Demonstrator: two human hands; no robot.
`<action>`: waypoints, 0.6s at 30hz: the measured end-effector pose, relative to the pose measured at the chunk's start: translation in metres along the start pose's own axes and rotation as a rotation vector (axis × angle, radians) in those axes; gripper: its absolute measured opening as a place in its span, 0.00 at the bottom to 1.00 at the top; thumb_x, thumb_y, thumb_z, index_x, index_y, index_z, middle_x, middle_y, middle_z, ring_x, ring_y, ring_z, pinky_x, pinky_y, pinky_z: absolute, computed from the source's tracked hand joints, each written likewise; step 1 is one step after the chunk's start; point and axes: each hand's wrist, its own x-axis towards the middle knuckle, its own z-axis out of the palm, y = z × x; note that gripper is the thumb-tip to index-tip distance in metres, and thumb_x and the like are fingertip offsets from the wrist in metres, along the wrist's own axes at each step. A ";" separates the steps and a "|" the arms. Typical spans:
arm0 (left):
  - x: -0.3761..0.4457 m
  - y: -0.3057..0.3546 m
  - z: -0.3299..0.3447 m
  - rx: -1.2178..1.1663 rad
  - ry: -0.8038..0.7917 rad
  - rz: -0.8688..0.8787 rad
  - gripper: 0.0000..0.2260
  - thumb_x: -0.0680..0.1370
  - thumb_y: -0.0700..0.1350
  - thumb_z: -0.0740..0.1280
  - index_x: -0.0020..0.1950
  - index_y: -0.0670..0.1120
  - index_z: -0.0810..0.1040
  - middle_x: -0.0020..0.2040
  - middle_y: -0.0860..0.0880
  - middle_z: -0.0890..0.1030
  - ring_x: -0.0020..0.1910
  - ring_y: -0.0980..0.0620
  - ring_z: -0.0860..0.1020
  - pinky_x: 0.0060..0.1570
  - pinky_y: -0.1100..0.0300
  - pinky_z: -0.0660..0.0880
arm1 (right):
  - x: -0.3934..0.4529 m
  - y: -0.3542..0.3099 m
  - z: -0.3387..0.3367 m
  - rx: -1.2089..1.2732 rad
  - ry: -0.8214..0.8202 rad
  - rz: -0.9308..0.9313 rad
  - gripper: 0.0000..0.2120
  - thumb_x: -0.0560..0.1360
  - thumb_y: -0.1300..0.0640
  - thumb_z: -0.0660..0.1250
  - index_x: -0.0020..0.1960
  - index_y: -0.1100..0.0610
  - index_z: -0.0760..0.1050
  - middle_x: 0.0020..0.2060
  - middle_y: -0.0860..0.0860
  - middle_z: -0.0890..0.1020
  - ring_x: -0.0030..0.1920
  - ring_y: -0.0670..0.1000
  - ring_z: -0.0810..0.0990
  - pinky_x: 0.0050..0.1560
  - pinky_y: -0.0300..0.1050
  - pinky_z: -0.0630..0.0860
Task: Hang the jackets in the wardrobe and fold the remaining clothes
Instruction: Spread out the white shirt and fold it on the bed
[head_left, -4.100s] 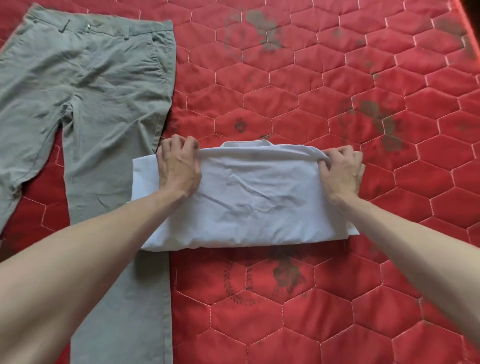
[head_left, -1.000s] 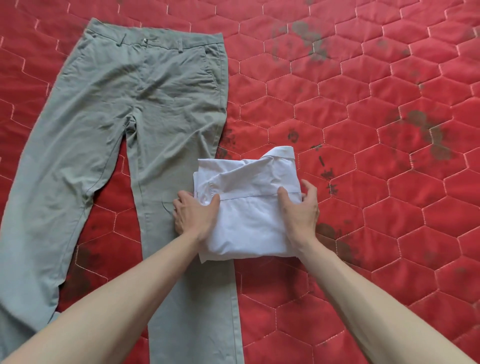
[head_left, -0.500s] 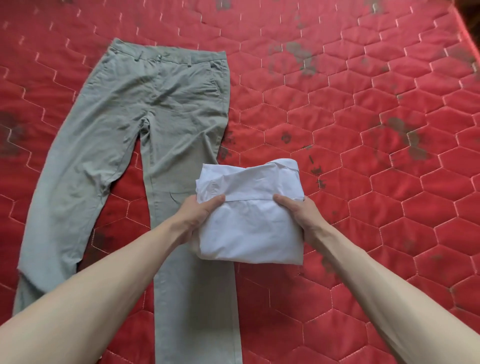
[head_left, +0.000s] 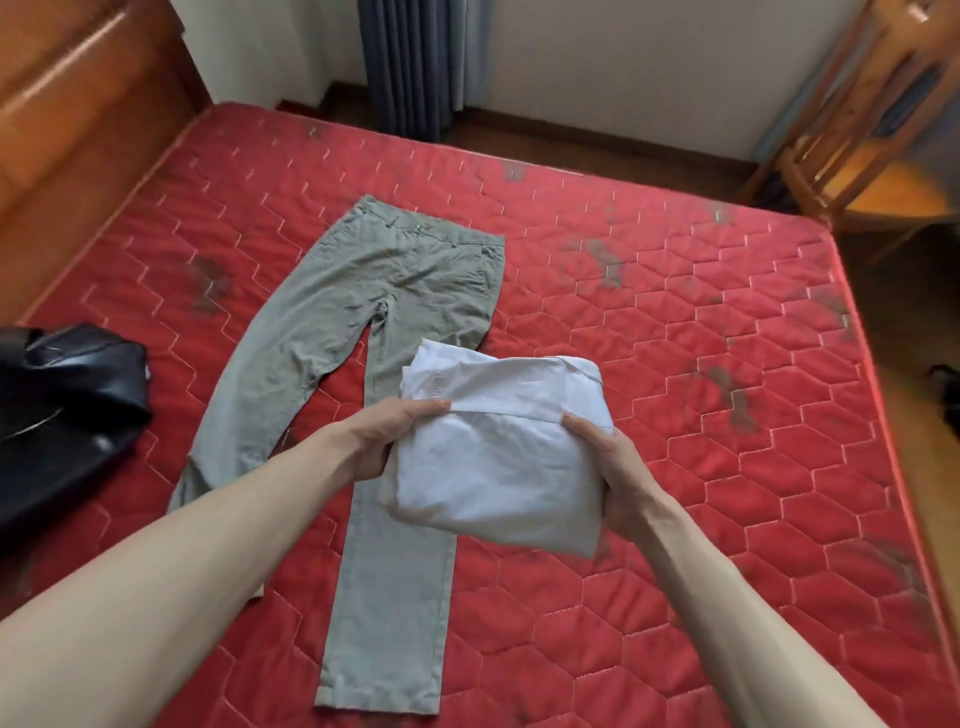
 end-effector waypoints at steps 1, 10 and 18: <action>-0.020 0.004 0.003 -0.016 0.006 0.022 0.17 0.79 0.48 0.73 0.64 0.40 0.82 0.57 0.40 0.86 0.57 0.41 0.84 0.55 0.50 0.82 | -0.018 -0.013 0.002 0.014 -0.023 -0.012 0.18 0.77 0.51 0.73 0.61 0.62 0.83 0.56 0.62 0.86 0.58 0.64 0.84 0.63 0.65 0.78; -0.204 0.031 0.041 -0.146 0.096 0.320 0.11 0.82 0.41 0.69 0.63 0.39 0.80 0.47 0.41 0.87 0.39 0.47 0.86 0.36 0.54 0.83 | -0.173 -0.089 0.024 -0.233 -0.022 -0.334 0.17 0.76 0.47 0.74 0.58 0.56 0.80 0.50 0.53 0.87 0.49 0.52 0.85 0.40 0.44 0.79; -0.327 0.028 0.042 0.045 0.435 0.675 0.07 0.84 0.45 0.67 0.60 0.45 0.81 0.56 0.45 0.86 0.53 0.49 0.85 0.52 0.57 0.82 | -0.265 -0.129 0.069 -0.132 -0.172 -0.469 0.11 0.82 0.55 0.69 0.63 0.54 0.79 0.52 0.52 0.88 0.47 0.51 0.87 0.42 0.44 0.83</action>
